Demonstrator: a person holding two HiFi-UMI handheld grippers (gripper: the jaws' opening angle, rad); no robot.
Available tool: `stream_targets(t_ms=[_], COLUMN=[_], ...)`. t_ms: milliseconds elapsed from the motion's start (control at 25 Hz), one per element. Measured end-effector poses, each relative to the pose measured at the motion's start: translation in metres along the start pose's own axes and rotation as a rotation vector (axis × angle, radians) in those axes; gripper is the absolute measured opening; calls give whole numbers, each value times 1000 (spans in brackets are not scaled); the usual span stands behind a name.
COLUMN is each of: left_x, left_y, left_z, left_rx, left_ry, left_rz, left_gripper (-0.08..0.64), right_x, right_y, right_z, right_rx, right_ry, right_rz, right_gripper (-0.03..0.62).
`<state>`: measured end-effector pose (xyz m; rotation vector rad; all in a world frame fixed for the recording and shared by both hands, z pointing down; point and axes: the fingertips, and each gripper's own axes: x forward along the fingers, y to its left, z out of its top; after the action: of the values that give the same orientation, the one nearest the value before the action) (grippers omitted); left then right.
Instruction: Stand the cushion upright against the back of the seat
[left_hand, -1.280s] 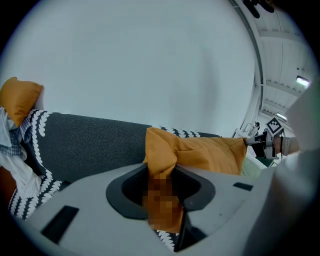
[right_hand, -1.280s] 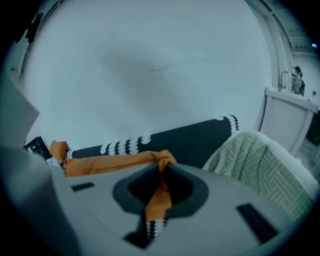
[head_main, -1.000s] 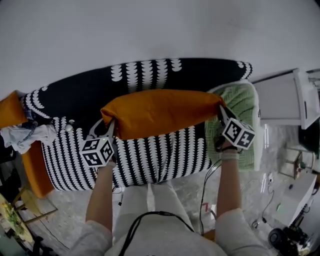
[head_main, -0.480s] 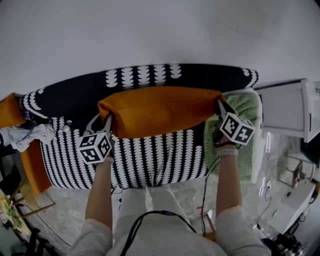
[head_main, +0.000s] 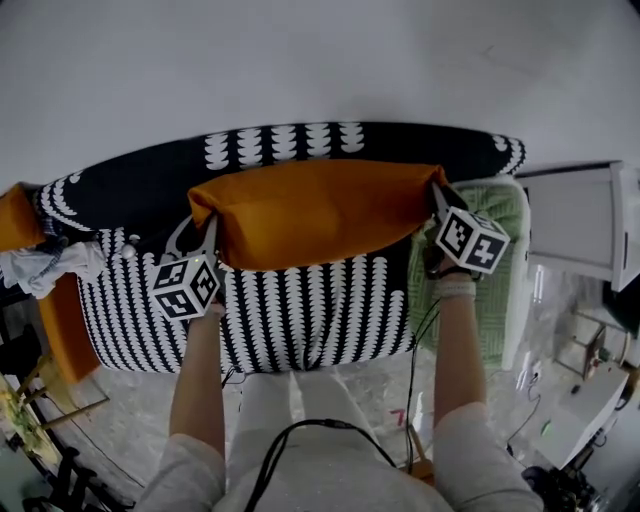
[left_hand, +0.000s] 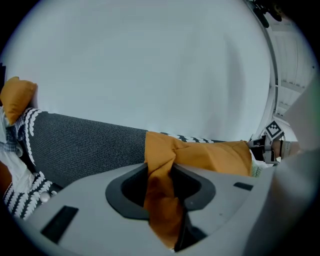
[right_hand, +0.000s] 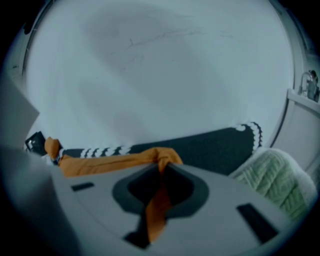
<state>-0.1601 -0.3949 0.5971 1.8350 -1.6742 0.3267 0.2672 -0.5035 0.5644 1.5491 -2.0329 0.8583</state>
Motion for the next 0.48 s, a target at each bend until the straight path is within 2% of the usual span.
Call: stream_targets(t_ms=[280, 480], left_x=[3, -4], left_y=[1, 0], left_z=[0, -2], left_rx=[8, 16], left_ry=[-18, -59], left_rz=[8, -17], left_gripper=[141, 144], right_x=[15, 8], right_y=[0, 0], right_z=[-2, -5], right_rx=[-18, 5], right_ry=[11, -27], right_rz=[0, 25], right_gripper=[48, 49])
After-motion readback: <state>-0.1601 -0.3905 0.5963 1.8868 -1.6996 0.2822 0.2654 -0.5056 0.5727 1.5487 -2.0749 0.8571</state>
